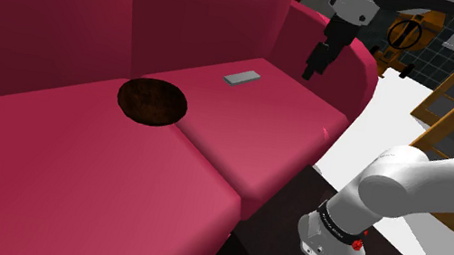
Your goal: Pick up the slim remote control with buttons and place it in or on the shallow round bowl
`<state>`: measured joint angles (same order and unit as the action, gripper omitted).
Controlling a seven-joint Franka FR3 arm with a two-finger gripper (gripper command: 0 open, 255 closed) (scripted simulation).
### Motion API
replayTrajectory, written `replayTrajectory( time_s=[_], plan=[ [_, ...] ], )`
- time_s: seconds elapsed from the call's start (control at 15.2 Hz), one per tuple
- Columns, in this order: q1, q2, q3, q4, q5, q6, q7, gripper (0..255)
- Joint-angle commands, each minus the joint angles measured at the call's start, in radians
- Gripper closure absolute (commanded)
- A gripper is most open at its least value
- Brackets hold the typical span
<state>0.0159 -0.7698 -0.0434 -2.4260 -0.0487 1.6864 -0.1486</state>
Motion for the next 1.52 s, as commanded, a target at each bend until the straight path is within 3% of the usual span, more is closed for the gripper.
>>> replayTrajectory(
  time_s=[0.0, 0.46, 0.79, 1.12, 1.45],
  plan=[
    [0.0, 0.0, 0.0, 0.0, 0.0, 0.0, 0.0, 0],
    [0.043, 0.175, -0.177, 0.02, -0.09, 0.167, -0.371, 0],
    [0.089, 0.351, -0.288, 0.092, -0.1, 0.279, -0.638, 0],
    [0.138, 0.556, -0.377, 0.206, -0.049, 0.369, -0.915, 0],
    [0.163, 0.776, -0.422, 0.353, 0.056, 0.423, -1.198, 0]
  ],
)
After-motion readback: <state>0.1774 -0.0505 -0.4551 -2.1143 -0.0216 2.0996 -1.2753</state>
